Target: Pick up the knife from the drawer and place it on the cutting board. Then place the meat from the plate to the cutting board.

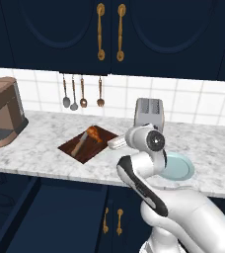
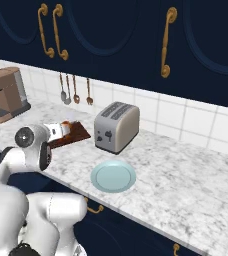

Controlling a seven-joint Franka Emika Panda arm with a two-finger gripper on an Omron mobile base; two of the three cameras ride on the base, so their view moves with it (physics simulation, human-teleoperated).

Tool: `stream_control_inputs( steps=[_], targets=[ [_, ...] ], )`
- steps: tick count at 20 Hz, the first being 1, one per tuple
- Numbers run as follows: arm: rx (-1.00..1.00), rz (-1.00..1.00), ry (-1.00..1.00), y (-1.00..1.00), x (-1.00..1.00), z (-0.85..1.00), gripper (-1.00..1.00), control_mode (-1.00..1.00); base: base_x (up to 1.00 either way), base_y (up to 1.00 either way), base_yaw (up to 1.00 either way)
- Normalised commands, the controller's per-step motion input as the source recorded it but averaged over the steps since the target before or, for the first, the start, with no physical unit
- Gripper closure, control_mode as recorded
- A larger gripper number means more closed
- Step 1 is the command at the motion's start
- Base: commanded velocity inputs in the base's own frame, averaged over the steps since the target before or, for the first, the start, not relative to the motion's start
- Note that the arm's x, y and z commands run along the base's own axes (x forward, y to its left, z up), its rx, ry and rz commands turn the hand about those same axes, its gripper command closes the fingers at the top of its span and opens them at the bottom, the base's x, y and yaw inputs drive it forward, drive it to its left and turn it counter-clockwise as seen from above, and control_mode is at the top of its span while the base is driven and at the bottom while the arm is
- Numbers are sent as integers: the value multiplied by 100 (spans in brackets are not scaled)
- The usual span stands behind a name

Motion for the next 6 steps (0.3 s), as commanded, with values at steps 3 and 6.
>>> stream_control_inputs(
  steps=[3, 6],
  targets=[
    [0, -14, -3, -27, -100, 100, -100, -100, 0, 0, 0],
    [2, -16, 0, -26, -100, 86, -100, -100, 0, 0, 0]
  ],
)
